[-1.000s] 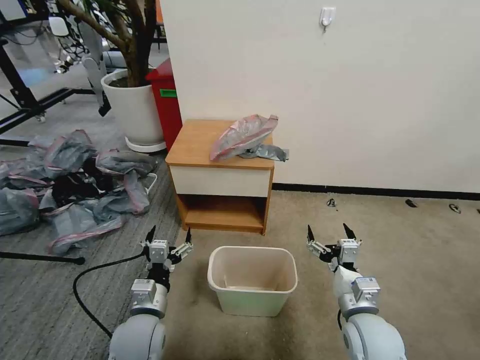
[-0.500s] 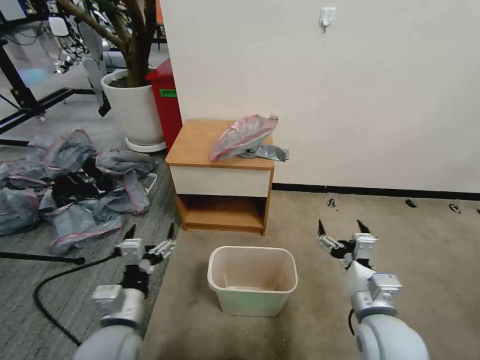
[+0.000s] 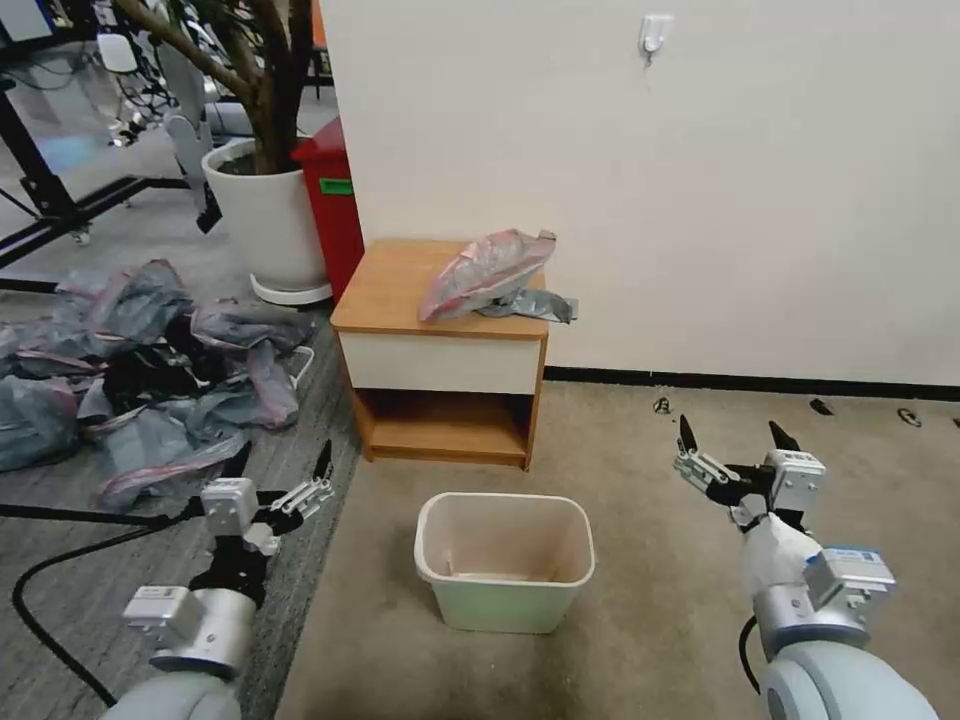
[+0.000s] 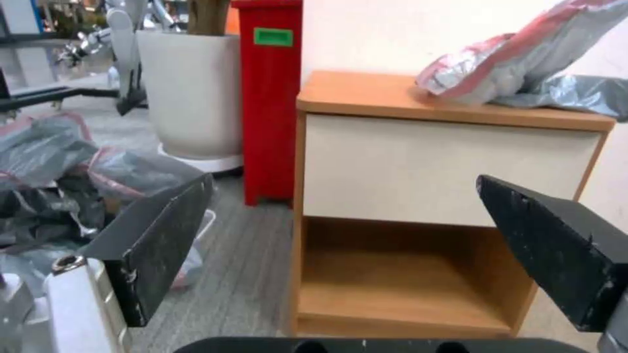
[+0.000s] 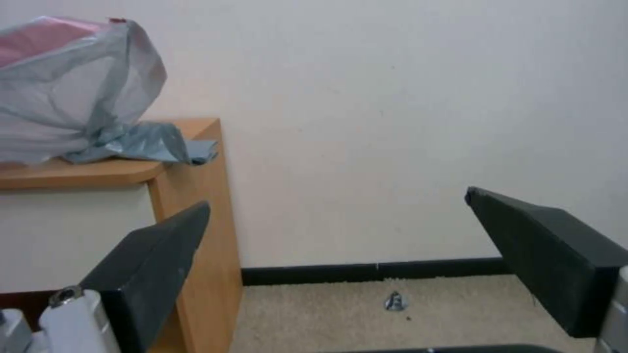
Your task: Pick up the garbage bag from the table and place it over the trash can.
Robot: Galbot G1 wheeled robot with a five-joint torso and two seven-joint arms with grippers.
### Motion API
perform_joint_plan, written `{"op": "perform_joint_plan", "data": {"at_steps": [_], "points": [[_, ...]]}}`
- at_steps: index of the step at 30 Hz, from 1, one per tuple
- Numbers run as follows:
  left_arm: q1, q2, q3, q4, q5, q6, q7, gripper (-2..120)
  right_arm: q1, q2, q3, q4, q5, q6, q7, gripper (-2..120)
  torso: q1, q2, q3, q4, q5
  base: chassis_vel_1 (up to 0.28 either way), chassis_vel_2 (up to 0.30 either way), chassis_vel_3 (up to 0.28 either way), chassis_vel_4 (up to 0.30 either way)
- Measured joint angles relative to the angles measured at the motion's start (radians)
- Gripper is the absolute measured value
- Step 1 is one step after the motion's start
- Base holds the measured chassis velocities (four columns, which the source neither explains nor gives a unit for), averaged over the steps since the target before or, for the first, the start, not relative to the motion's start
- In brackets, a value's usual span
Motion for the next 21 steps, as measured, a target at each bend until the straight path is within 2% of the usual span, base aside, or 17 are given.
{"op": "perform_joint_plan", "data": {"at_steps": [5,13,18,21], "points": [[-0.012,0.005,0.004,0.029,0.0,-0.015,0.0,100,0.017,-0.017,-0.001,-0.033,0.007,0.049,0.0,100,0.0,0.0,0.0,0.0,-0.0001,0.0,0.0,0.0,0.0],[-0.021,0.004,0.008,0.05,0.001,-0.021,0.0,100,0.045,-0.04,-0.014,-0.066,0.032,0.072,0.013,100,0.0,0.0,0.0,0.0,-0.0001,0.0,0.0,0.0,0.0],[-0.029,0.001,0.008,0.07,-0.007,-0.043,-0.001,100,0.092,-0.082,-0.048,-0.096,0.131,0.069,0.055,100,0.0,0.0,0.0,0.0,0.0,0.0,0.0,0.0,0.0],[-0.036,-0.002,0.011,0.078,-0.048,-0.062,-0.002,100,0.144,-0.123,-0.093,-0.111,0.299,0.03,0.122,100,0.0,0.0,0.0,0.0,0.0,0.0,0.0,0.0,0.0]]}}
